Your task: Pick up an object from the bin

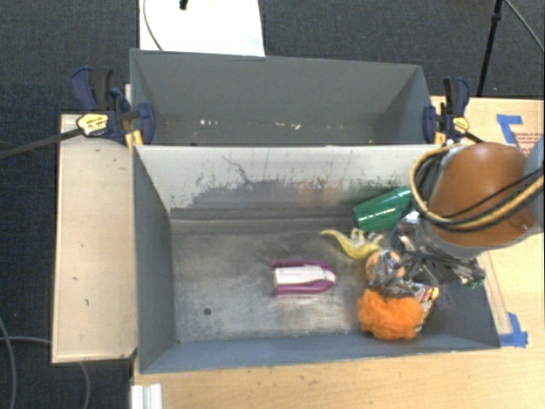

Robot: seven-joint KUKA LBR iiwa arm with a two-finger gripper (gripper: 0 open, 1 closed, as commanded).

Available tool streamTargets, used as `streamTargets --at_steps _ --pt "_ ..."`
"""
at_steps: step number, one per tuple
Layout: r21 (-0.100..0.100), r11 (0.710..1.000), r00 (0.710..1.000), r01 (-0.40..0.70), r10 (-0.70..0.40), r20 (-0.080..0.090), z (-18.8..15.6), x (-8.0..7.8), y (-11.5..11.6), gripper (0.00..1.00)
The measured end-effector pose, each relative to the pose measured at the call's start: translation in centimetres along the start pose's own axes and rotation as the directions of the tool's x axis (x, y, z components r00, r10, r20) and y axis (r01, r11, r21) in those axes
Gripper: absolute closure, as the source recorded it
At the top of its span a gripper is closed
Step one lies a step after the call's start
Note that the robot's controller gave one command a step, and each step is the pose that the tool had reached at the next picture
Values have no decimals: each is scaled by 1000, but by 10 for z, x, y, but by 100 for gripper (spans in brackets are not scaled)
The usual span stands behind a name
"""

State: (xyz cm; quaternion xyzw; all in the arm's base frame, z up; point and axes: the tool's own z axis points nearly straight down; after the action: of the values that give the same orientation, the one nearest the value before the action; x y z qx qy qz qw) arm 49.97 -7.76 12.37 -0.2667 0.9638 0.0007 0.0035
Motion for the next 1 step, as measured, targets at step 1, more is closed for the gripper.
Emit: streamTargets --at_steps 1 --pt "-3 1000 1000 9 -9 -7 -67 -8 9 100"
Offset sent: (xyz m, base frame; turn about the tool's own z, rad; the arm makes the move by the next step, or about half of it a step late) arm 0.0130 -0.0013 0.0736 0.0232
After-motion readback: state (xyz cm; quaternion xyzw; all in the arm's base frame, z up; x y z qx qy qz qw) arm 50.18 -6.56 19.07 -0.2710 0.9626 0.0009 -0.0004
